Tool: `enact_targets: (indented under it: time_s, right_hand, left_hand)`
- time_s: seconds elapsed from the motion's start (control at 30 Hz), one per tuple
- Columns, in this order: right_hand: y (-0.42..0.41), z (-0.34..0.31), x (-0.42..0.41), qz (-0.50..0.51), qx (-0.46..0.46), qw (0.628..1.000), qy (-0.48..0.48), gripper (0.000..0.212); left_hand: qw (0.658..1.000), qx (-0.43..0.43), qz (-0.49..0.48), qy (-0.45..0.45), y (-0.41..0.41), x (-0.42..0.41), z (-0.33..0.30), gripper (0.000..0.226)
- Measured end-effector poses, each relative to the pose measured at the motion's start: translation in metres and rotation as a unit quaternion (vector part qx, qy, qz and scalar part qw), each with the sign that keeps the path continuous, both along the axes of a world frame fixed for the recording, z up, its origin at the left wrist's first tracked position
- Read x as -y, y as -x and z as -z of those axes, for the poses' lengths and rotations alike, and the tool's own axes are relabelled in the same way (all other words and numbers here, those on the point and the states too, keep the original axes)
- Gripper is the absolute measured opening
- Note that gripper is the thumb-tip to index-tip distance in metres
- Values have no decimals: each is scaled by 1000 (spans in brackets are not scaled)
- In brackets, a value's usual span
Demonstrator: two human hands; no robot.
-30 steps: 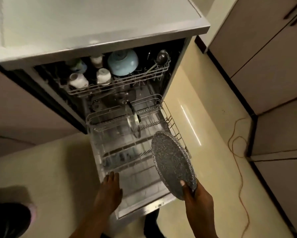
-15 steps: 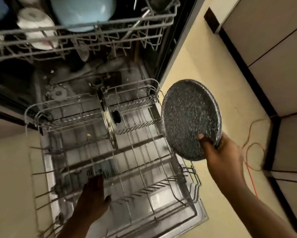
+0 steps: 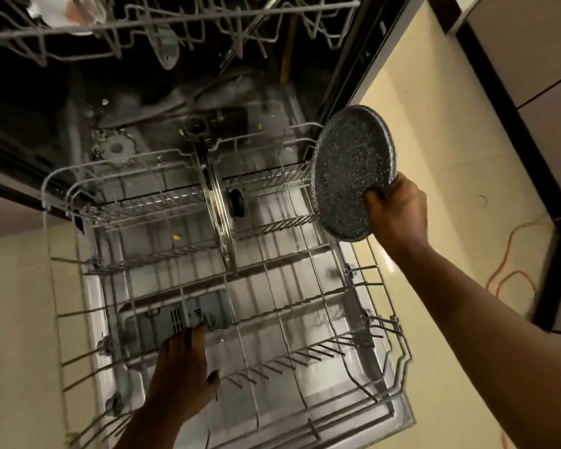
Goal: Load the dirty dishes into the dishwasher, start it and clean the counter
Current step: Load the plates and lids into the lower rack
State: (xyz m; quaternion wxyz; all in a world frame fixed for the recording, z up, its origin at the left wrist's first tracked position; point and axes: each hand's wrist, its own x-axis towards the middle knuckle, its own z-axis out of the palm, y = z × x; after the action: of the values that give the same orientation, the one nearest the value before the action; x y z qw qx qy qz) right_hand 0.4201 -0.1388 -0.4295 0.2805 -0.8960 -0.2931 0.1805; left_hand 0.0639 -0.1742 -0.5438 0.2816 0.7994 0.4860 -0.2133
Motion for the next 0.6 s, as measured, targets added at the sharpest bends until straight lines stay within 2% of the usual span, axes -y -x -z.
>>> enact_targets:
  time_s: [0.1, 0.17, 0.33, 0.43, 0.6]
  right_hand:
    - [5, 5, 16, -32, -53, 997, 38, 9]
    - [19, 13, 23, -54, -29, 996, 65, 11]
    - [15, 23, -11, -24, 18, 999, 36, 13]
    - [0, 23, -43, -80, 46, 993, 74, 21]
    - [-9, 28, -51, -48, 14, 996, 71, 29]
  left_hand:
    - [1000, -17, -5, 1, 3, 2, 4, 96]
    - [1000, -11, -3, -5, 4, 4, 9, 104]
    - [1000, 3, 12, -25, 6, 4, 13, 106]
    - [998, -4, 29, -47, 6, 6, 14, 115]
    - [998, 12, 16, -53, 8, 9, 18, 119]
